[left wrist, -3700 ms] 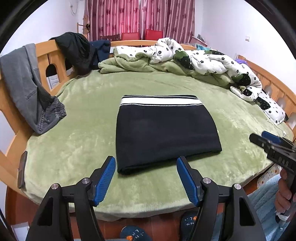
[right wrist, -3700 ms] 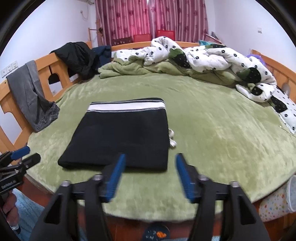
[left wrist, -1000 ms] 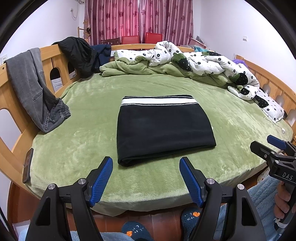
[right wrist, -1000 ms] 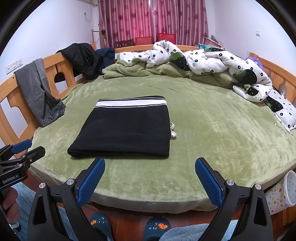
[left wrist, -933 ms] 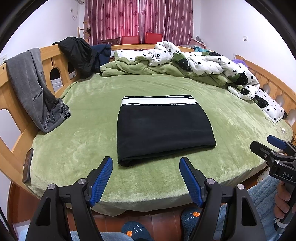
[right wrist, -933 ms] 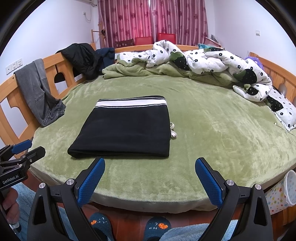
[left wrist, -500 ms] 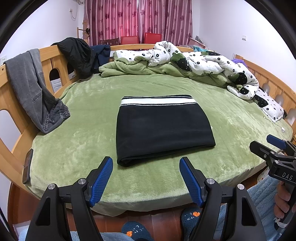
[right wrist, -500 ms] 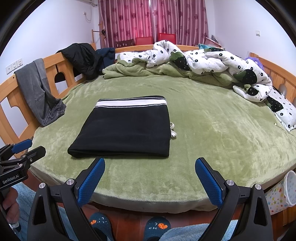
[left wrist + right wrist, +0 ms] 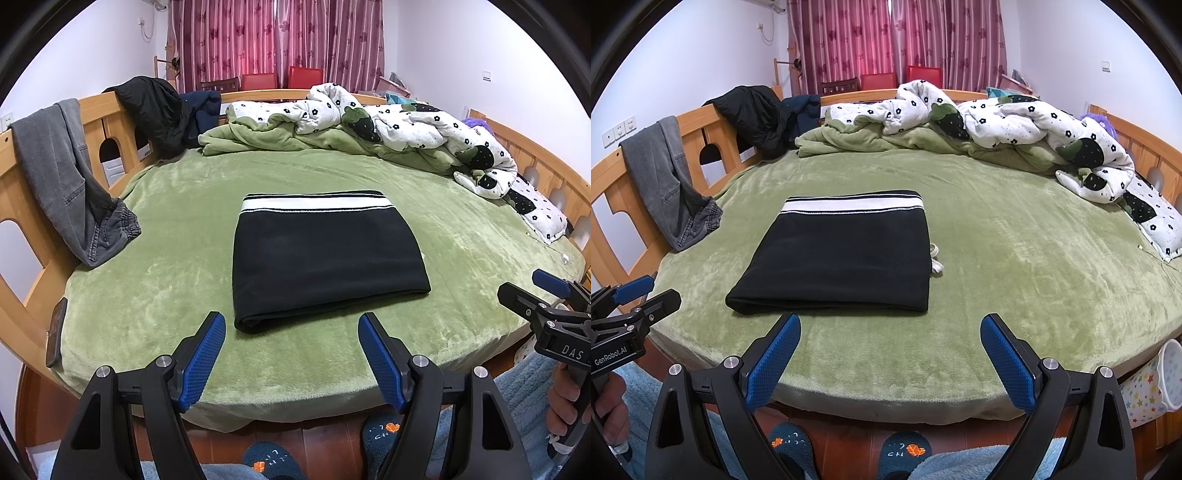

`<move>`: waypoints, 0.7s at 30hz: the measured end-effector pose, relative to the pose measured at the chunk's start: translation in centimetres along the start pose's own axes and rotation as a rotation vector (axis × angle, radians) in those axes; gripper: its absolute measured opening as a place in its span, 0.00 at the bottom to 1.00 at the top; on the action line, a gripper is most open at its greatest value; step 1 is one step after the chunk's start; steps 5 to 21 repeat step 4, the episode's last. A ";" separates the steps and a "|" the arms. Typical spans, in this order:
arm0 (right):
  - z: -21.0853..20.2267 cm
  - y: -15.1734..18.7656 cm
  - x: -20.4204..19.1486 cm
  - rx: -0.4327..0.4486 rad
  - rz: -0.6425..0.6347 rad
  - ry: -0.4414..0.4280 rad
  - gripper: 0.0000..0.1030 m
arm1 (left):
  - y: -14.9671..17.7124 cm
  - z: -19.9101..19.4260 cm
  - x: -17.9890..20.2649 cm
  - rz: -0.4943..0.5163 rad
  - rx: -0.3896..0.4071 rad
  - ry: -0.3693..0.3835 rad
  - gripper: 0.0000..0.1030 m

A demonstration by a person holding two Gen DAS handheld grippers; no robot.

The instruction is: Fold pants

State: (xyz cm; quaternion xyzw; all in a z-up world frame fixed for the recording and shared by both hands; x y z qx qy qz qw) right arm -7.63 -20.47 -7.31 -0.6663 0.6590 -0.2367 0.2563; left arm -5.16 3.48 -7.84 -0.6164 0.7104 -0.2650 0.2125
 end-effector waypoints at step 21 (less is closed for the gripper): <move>0.0 0.0 -0.1 0.000 0.001 0.000 0.94 | -0.4 0.1 -0.6 0.021 -0.003 0.009 0.71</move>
Point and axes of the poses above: each gripper's, at about its wrist camera, not at the fingertips, and z roughly the way its jaws point, x to its right, y to its underside, the point moved 10 cm from there along z, roughly the way its jaws point, and after that the axes turned 8 degrees about -x, right-handed, at the moved point
